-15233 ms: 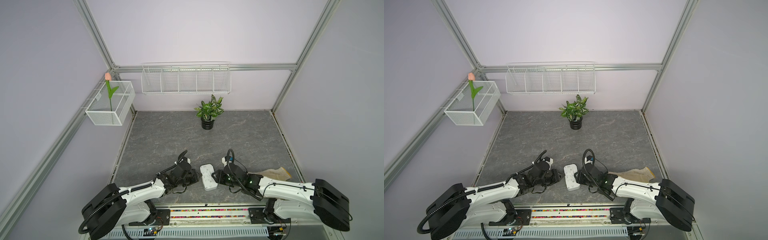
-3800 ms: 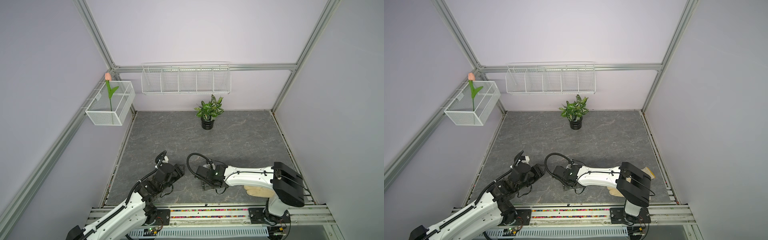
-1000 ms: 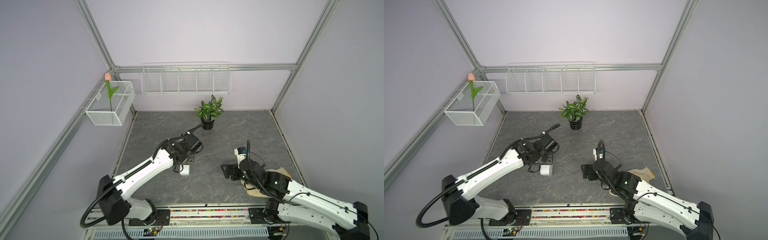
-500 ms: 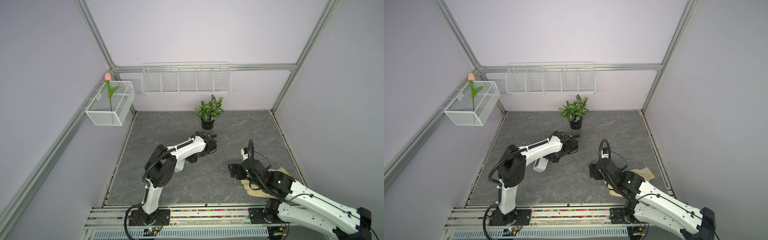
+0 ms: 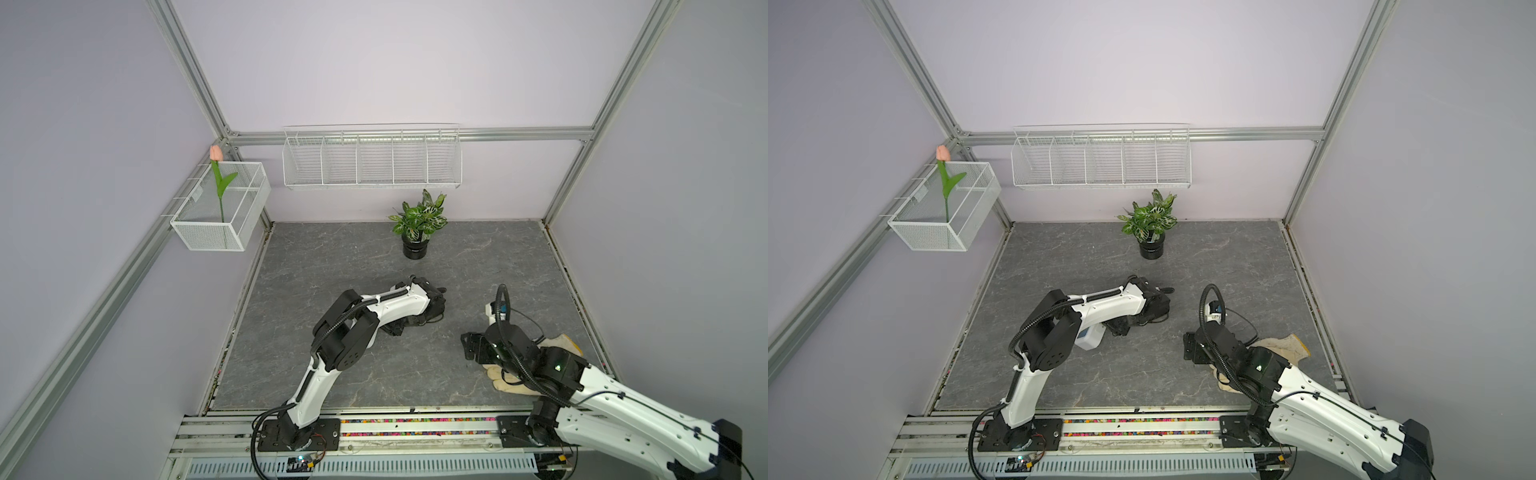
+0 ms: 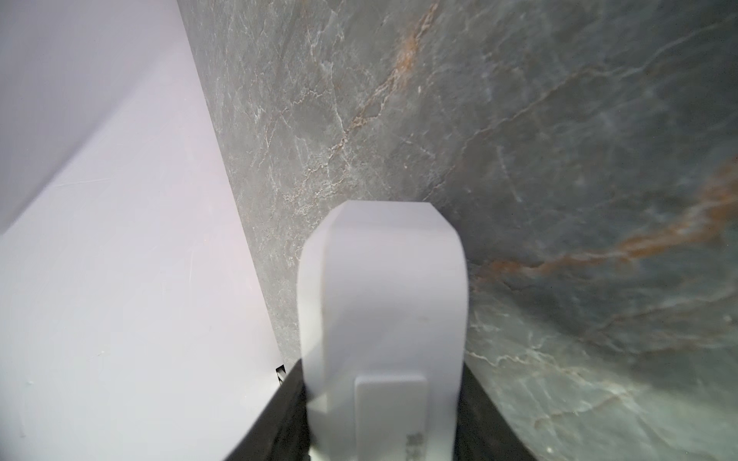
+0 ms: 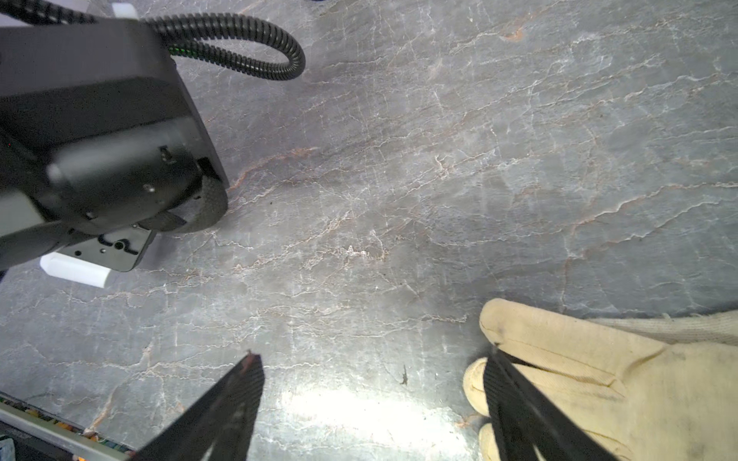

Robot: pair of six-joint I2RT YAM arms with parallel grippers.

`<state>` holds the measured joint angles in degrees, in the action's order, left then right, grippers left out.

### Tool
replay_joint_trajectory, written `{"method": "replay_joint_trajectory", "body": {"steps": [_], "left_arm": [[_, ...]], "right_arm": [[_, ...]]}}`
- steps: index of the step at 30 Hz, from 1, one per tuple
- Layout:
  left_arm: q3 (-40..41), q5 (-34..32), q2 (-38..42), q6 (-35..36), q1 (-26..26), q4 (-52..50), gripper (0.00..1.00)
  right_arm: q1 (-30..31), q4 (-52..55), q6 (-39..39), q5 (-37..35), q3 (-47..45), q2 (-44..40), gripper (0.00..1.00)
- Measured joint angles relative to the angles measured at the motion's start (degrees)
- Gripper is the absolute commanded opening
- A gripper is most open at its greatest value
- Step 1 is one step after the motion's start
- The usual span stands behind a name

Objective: Insert the battery into the alarm
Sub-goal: Adjust the alarm at the center of the board.

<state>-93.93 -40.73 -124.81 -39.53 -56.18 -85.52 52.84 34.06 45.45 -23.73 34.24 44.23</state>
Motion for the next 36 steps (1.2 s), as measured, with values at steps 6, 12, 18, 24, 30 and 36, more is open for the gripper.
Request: {"method": "replay_joint_trajectory", "body": {"steps": [6,12,18,24,30,36], "left_arm": [[0.0,0.1,-0.3,1.0,-0.8,0.0,0.45],[-0.2,2.0,-0.9,1.6,-1.7,0.6,0.61],[-0.3,6.1,-1.2,2.3,-3.1,3.2,0.66],[-0.9,10.7,-0.8,3.7,-3.4,5.6,0.69],[-1.0,17.0,7.6,6.1,-3.5,12.2,0.73],[2.8,22.5,26.4,9.7,-1.3,25.6,0.78]], "right_arm": [[-0.3,0.0,0.7,0.1,-1.6,-1.2,0.89],[-0.7,-1.3,1.7,1.1,-3.9,-2.0,0.89],[-1.0,-1.8,2.6,2.1,-5.0,-2.0,0.89],[-1.2,-2.2,2.6,2.6,-5.0,-2.1,0.89],[-1.4,-2.2,1.1,2.4,-4.8,-4.1,0.89],[-1.4,-2.8,-3.7,-0.5,-2.1,-5.1,0.89]]}}
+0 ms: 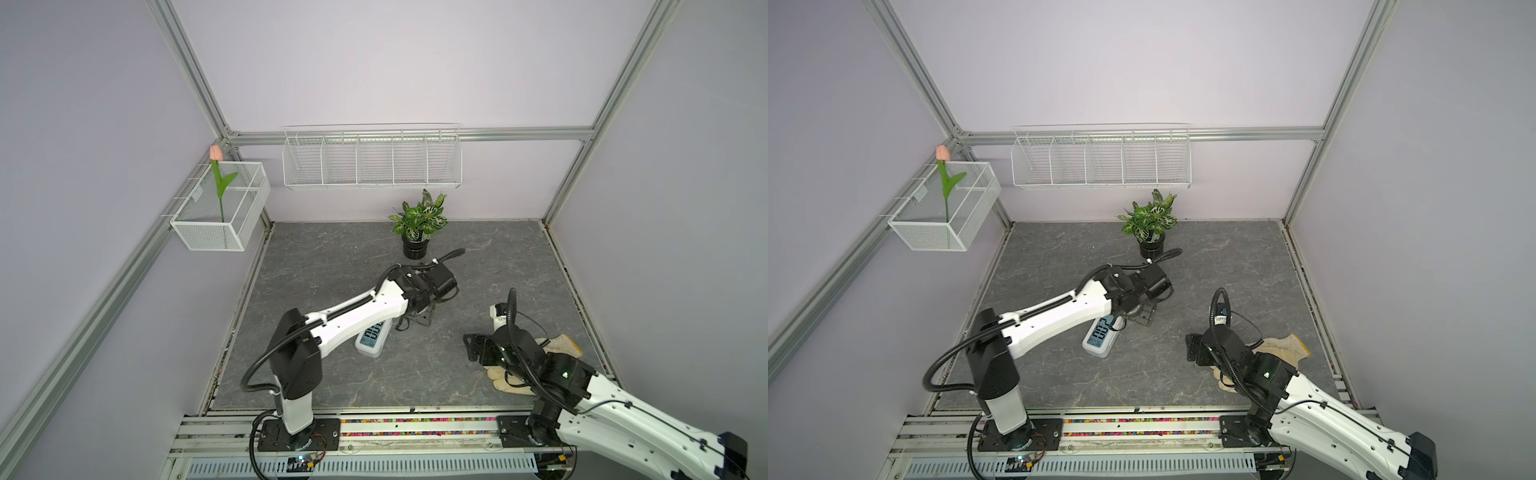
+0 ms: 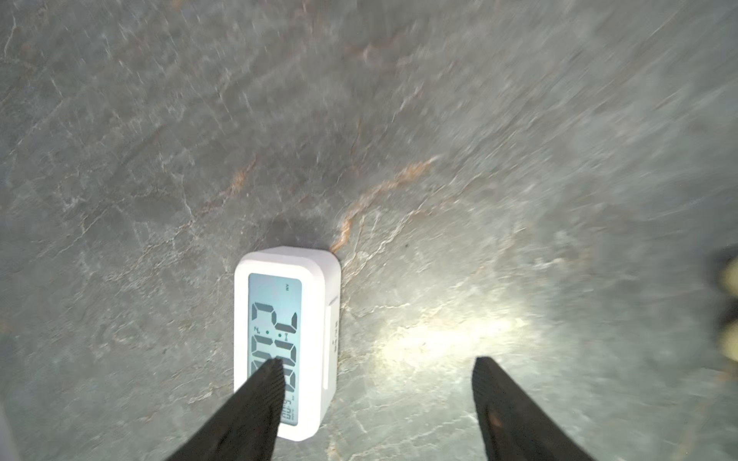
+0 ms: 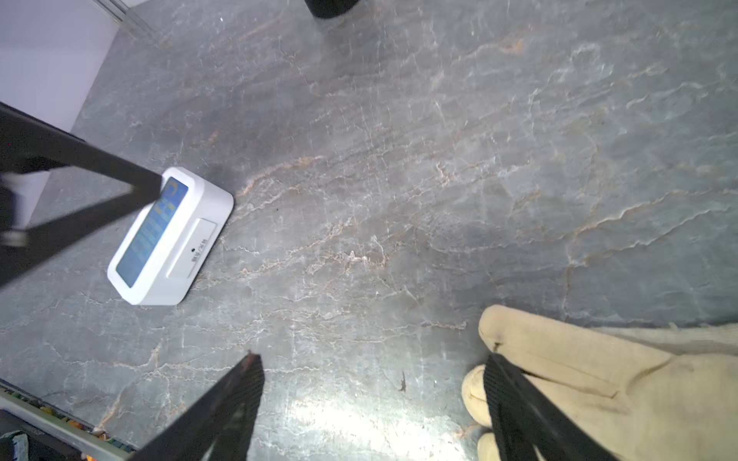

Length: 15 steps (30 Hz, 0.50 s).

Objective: Insert the battery into the alarm
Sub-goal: Adjust the alarm at the center of the board.

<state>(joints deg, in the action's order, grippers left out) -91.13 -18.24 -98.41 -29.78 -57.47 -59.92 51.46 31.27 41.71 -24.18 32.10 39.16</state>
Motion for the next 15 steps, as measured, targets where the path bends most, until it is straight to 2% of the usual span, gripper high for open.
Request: {"method": "replay_joint_trajectory", "body": {"steps": [2,3,5,11,12,15], "left_arm": [[4.0,1.3,6.4,1.1,2.6,5.3,0.80],[6.6,1.8,9.5,1.6,4.3,8.0,0.84],[13.0,3.0,16.1,2.4,8.8,13.7,0.99],[34.2,2.6,35.4,2.4,25.8,30.3,0.99],[37.3,0.5,38.1,2.5,27.6,32.3,1.00],[43.4,-7.3,42.8,4.4,28.7,38.1,1.00]], "right_arm": [[0.0,-1.3,-2.2,-1.8,0.9,0.0,0.89],[0.0,-2.3,-3.6,-2.8,1.1,0.0,0.89],[0.0,-4.7,-6.7,-4.9,1.4,0.1,0.89],[-3.5,-12.5,-16.7,-12.2,2.5,4.6,0.89],[-5.6,-13.8,-18.4,-12.7,2.8,6.0,0.89],[-12.8,-17.9,-22.3,-13.4,3.1,9.2,0.89]]}}
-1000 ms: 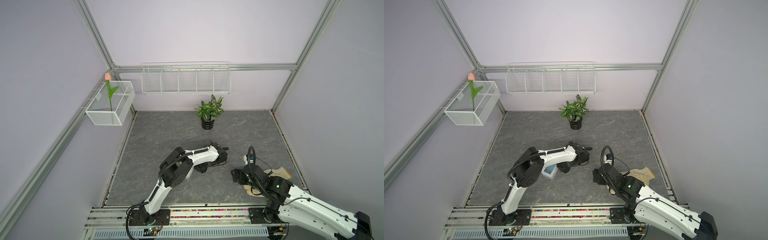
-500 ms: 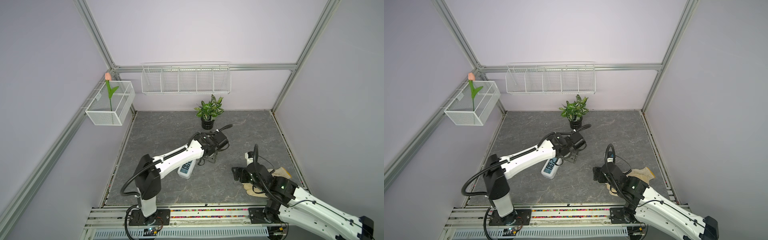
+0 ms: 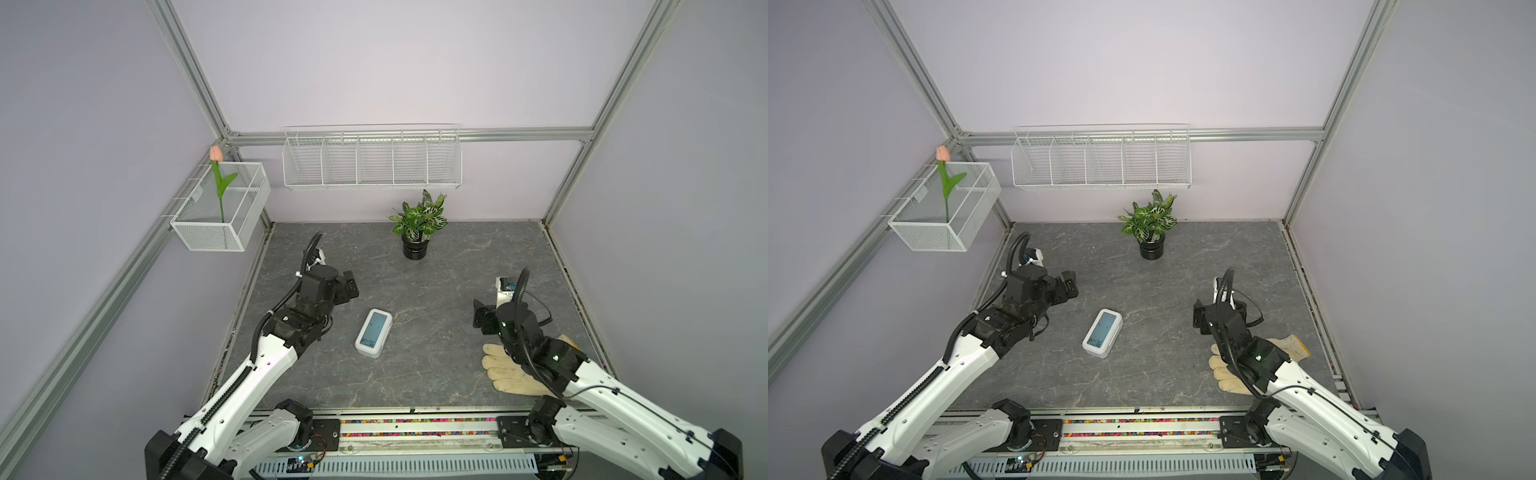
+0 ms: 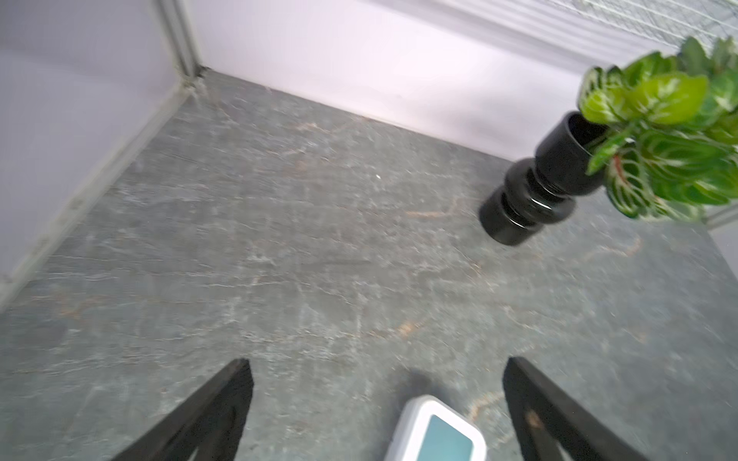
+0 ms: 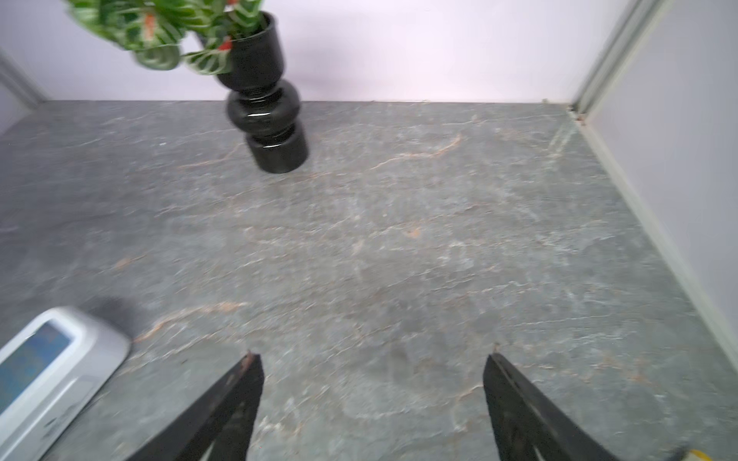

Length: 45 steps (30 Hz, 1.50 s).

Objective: Insert the battery into the alarm
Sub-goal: Adjust the alarm at the center of the board, then reset both arms

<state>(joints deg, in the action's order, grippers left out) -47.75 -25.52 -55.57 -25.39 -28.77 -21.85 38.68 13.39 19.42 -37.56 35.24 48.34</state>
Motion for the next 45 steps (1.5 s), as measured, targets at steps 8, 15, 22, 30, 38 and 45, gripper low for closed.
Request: {"method": "replay_joint_trajectory", "body": {"steps": [8,15,22,30,38,45], "left_arm": [[13.2,-18.8,2.4,4.0,6.8,14.7,1.00],[16.3,-25.5,-6.0,12.1,11.6,25.2,1.00],[20.9,-21.0,-13.6,17.4,15.0,37.7,1.00],[25.4,-9.7,-22.7,22.6,17.6,56.0,1.00],[26.4,-0.7,-32.2,23.7,20.8,67.8,1.00],[25.0,5.4,-32.1,23.3,24.0,67.6,1.00]], "right_arm": [[-25.7,-16.9,-5.1,6.6,-3.0,4.4,0.89],[-30.3,-31.0,-10.9,9.1,-12.9,10.5,0.89],[-30.4,-45.4,-13.9,9.1,-16.9,23.1,0.89],[-30.5,-54.3,-19.0,11.6,-16.1,29.2,0.89],[-31.4,-63.0,-22.7,15.4,-15.6,36.7,0.89],[-35.1,-67.2,-22.7,22.0,-15.6,38.6,0.89]]}}
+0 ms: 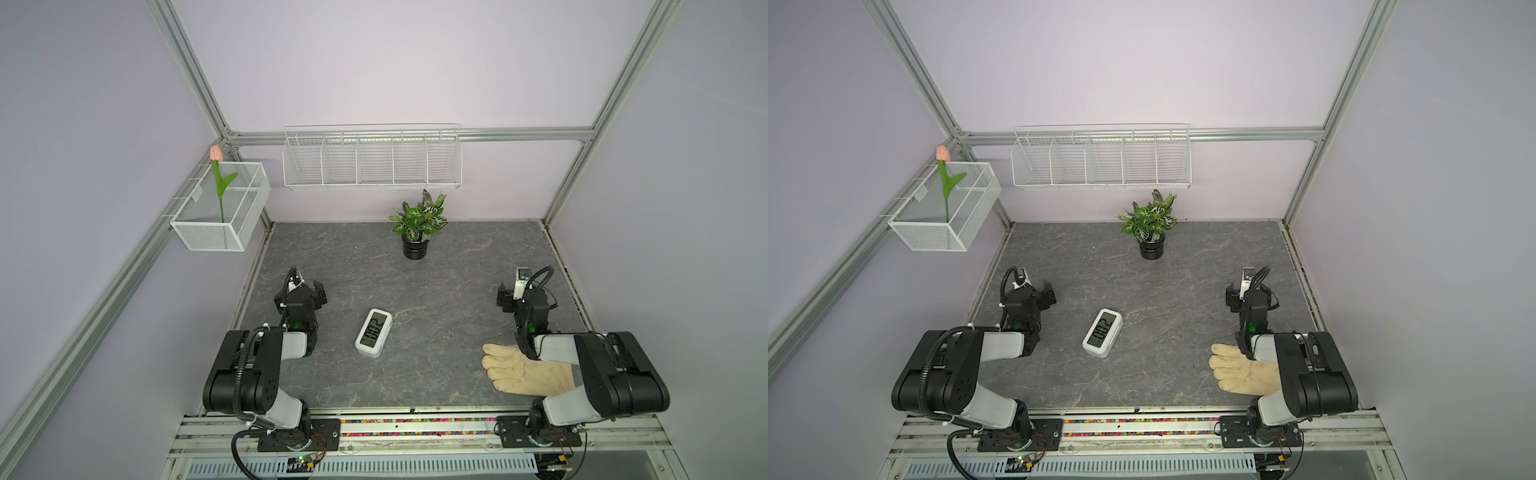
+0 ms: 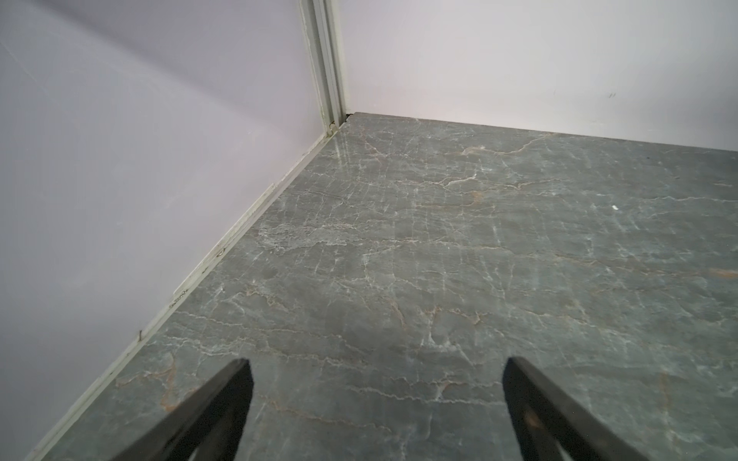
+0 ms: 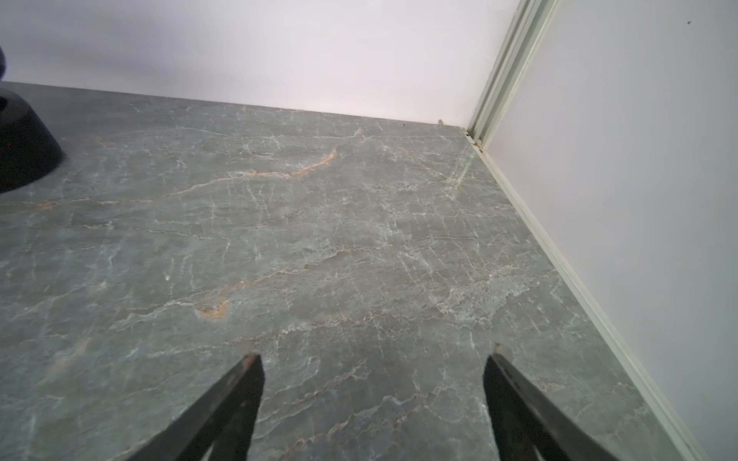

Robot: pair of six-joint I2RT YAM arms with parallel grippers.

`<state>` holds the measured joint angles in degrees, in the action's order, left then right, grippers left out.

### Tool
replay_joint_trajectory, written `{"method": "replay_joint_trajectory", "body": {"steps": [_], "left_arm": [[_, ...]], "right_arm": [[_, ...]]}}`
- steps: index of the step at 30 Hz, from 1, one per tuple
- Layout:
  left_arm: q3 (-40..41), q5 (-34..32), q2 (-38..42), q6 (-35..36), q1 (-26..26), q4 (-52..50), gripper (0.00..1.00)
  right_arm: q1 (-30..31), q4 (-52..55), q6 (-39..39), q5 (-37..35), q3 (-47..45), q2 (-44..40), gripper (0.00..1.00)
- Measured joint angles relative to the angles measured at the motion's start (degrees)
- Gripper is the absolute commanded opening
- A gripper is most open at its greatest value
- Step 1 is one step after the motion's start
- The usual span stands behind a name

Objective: Insert the battery into the alarm
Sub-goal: Reset both arms

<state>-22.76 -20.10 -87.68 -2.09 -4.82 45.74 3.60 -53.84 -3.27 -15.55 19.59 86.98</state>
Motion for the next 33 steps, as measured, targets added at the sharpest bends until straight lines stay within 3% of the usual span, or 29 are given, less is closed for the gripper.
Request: {"method": "replay_joint_trajectory", "body": {"steps": [10,33], "left_arm": [[-0.2,6.3,0.0,0.2,0.7,-1.1,1.00],[-0.8,6.4,0.1,0.2,0.7,-2.4,1.00]], "right_arm": [[-1.0,-0.3,1.2,1.6,0.0,1.9,0.89],[-1.3,-0.9,2.0,0.4,0.0,1.8,0.89]]}}
